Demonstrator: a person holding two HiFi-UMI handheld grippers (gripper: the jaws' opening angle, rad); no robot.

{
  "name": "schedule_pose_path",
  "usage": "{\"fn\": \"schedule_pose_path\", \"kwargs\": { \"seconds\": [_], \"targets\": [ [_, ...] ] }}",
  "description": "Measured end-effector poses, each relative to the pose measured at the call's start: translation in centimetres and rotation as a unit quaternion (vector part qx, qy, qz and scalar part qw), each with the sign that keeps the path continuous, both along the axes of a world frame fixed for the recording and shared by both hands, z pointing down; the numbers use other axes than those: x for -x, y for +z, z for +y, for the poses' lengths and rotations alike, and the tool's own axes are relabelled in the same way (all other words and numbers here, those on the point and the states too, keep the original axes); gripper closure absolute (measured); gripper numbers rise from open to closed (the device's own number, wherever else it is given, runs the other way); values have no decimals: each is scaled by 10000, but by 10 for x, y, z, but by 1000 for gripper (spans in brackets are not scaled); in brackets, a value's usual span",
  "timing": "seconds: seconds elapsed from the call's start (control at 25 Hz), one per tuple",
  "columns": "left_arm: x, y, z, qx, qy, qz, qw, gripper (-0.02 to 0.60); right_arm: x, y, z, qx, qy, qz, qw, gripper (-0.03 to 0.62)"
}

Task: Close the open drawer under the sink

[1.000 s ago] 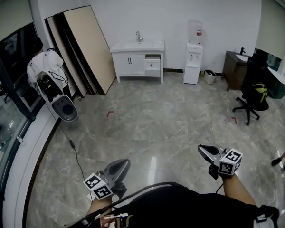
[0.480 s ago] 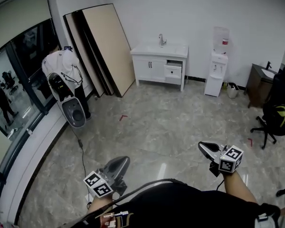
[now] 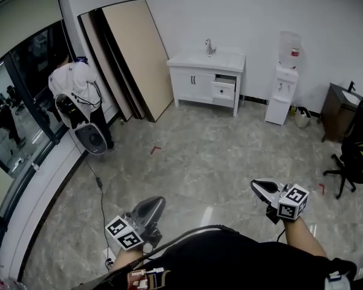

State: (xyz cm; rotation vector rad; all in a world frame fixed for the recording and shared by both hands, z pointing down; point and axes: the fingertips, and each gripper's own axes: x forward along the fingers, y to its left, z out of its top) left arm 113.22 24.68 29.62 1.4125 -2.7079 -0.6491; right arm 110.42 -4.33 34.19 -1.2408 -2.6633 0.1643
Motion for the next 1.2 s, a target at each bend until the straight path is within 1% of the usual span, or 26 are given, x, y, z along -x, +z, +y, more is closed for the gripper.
{"fn": "schedule_pose_path", "kwargs": {
  "seconds": [0.12, 0.28, 0.48, 0.64, 0.76, 0.88, 1.0, 1.2],
  "targets": [
    [30, 6, 3, -70, 35, 27, 10000, 581, 25, 12, -2, -12, 104, 122, 9999, 597],
    [79, 14, 22, -103, 247, 44, 9996, 581, 69, 15, 16, -84, 307, 130, 9994, 597],
    [162, 7, 65, -55, 474, -4, 9989, 581, 138, -1, 63, -112, 465, 32, 9989, 597],
    [221, 0, 104, 98, 695, -147, 9974, 581, 189, -9, 104, -15, 693, -78, 9976, 597],
    [257, -3, 133, 143, 781, -204, 9966, 581, 223, -9, 134, 32, 787, -102, 9968, 597],
    [288, 0, 153, 155, 769, -218, 9967, 581, 253, -4, 154, 5, 768, -85, 9970, 597],
    [314, 5, 168, 128, 687, -142, 9975, 581, 282, 1, 168, -18, 707, -12, 9975, 597],
    [354, 14, 176, 117, 496, -6, 9987, 581, 335, 10, 169, 46, 595, 127, 9981, 597]
  ]
}}
